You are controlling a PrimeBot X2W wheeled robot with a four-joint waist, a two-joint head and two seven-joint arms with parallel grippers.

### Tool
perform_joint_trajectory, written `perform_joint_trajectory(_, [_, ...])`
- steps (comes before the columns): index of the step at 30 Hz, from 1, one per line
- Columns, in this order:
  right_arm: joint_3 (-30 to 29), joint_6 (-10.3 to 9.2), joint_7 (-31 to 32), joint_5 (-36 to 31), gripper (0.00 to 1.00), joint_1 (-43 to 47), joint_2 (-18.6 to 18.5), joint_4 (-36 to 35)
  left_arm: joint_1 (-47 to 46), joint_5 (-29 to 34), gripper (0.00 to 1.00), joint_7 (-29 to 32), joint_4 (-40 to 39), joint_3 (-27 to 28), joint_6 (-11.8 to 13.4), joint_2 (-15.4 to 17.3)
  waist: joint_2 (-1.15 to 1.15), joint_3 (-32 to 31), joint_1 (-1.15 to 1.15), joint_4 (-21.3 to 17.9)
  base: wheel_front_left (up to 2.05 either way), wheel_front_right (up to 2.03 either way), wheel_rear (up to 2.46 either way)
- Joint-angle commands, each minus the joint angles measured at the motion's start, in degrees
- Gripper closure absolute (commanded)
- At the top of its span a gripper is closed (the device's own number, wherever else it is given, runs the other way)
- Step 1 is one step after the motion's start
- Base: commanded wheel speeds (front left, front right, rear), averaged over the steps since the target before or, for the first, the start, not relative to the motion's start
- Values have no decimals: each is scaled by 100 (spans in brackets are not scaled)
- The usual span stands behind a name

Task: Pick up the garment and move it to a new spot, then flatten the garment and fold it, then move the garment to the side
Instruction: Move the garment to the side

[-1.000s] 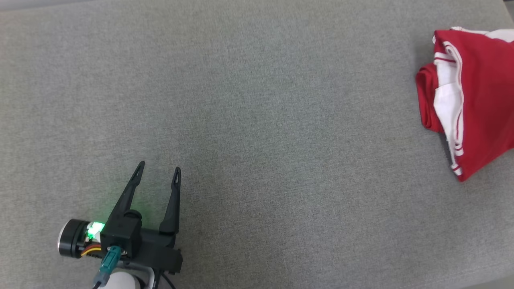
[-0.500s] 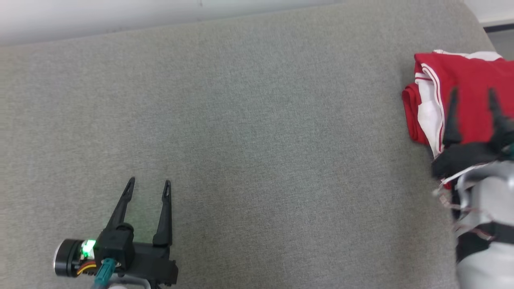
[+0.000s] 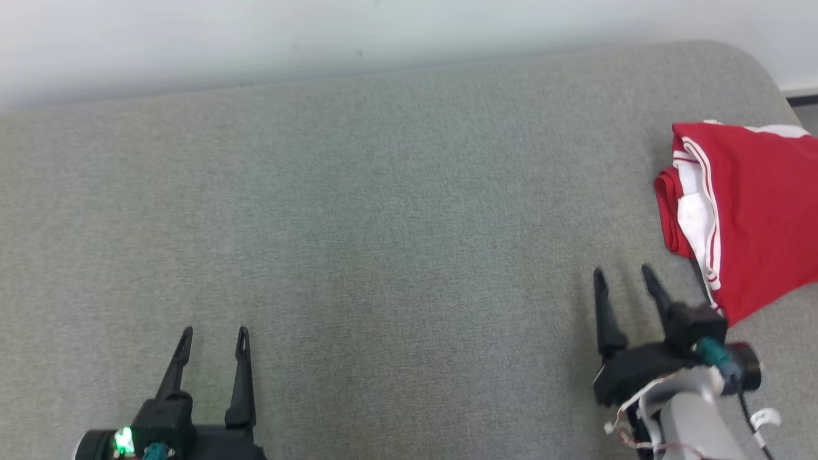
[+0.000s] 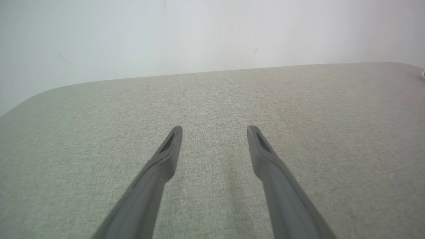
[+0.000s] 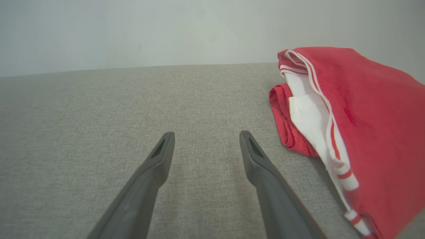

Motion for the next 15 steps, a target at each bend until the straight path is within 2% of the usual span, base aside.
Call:
perform_joint_trajectory(1, [39, -20, -19, 54, 0, 106, 51, 56, 103, -28, 0, -15, 42, 23, 25, -21, 0, -151, 1, 118, 0, 0, 0])
perform_joint_trajectory(7, [287, -20, -19, 125, 0, 323, 125, 318, 285, -105, 0, -15, 196, 105, -27, -40, 0, -373, 1, 217, 0, 0, 0])
perform_joint_trajectory(15, [466, -19, -20, 441, 0, 499, 214, 178, 502, -150, 0, -15, 305, 277, -18, -48, 0, -755, 1, 261, 0, 0, 0])
